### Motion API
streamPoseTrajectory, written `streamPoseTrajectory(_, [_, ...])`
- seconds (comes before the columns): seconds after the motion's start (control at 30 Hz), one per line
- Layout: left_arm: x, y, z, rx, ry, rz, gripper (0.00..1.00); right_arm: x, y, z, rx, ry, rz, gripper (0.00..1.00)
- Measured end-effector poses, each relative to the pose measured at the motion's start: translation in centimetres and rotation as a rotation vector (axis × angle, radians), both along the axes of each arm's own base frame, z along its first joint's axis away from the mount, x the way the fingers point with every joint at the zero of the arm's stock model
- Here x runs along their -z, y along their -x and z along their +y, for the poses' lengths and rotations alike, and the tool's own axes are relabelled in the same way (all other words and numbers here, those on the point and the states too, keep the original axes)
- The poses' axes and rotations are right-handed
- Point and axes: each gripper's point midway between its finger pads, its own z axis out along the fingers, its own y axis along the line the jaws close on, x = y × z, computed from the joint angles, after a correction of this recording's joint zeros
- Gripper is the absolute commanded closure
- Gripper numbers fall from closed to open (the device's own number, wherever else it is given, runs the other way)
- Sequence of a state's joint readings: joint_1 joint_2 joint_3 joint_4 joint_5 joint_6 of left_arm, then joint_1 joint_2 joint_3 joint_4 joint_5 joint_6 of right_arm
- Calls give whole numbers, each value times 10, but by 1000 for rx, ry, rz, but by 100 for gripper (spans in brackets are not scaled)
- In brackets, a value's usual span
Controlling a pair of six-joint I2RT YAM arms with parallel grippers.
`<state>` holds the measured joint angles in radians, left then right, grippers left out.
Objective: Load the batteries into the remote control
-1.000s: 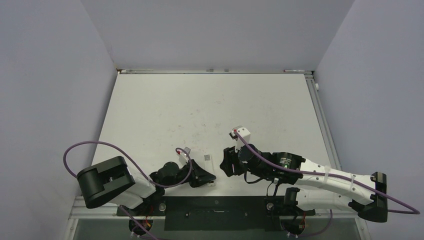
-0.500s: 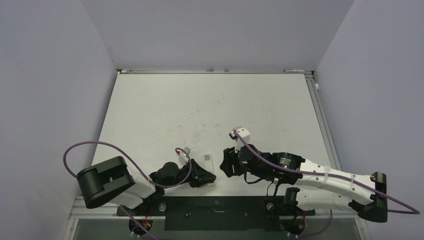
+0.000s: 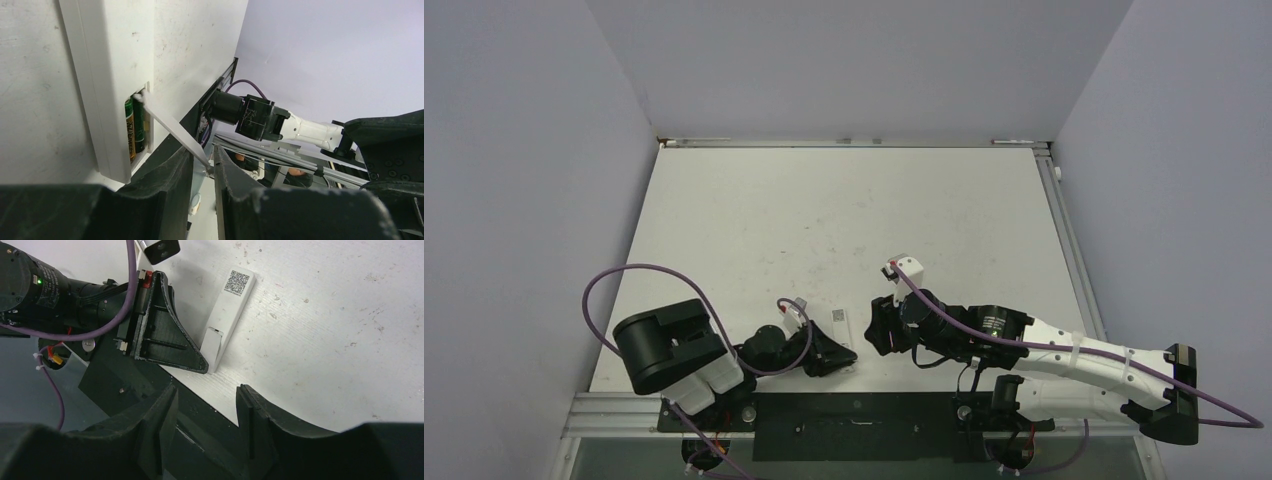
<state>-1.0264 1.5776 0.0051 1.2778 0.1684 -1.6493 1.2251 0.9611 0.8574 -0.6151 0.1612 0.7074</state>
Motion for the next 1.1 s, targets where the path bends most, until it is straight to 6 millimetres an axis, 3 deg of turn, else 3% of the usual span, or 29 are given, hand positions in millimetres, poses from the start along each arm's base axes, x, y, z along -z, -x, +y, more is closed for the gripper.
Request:
streamPoseTrajectory(0.33, [-5,-1,-5,-5,55,5,81,4,2,1,-10,8,12,54])
streamPoseTrajectory(0.57, [4,1,-5,-3,33,34,80,13,7,3,-27,22,42,55])
streamPoseTrajectory(0.67, [4,2,-5,0,35,33,81,25,10,5,-31,43,73,56])
streamPoseTrajectory(0.93, [4,2,-5,1,35,33,81,81,26,0,-34,144,201,58])
streamPoseTrajectory(1.1, [4,3,-5,7,34,35,81,84,28,7,-34,122,221,58])
